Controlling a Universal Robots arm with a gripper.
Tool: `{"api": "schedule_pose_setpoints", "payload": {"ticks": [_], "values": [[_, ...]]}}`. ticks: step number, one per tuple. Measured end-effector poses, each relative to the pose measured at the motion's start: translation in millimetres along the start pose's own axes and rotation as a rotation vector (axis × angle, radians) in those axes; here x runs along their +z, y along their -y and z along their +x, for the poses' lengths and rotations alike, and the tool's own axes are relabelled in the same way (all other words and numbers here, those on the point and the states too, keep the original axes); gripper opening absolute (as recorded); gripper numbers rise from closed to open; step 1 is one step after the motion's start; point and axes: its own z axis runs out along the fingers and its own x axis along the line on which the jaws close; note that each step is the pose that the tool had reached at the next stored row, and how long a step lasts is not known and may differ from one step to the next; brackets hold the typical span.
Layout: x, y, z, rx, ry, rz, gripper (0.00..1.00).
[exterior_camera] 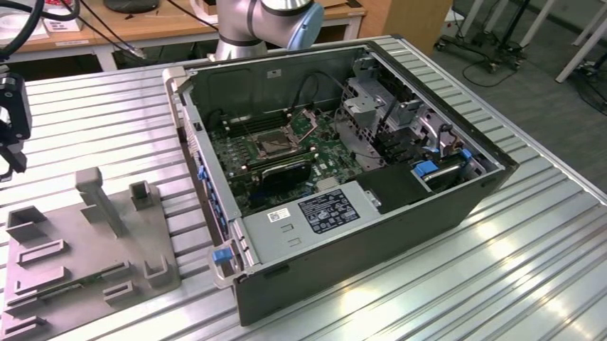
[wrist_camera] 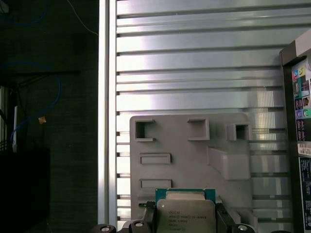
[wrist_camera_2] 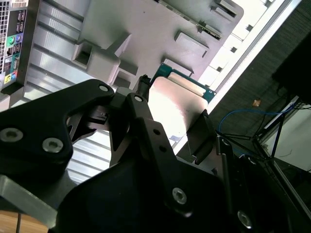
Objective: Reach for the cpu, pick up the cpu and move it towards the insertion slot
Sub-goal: 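Pick up the cpu and move it towards the insertion slot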
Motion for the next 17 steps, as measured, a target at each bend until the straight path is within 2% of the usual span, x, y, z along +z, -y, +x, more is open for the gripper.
{"api": "schedule_pose_setpoints", "payload": {"ticks": [17], "values": [[-7.8, -0.3, -0.1, 0.000, 0.0000, 0.0014, 0.55]]}}
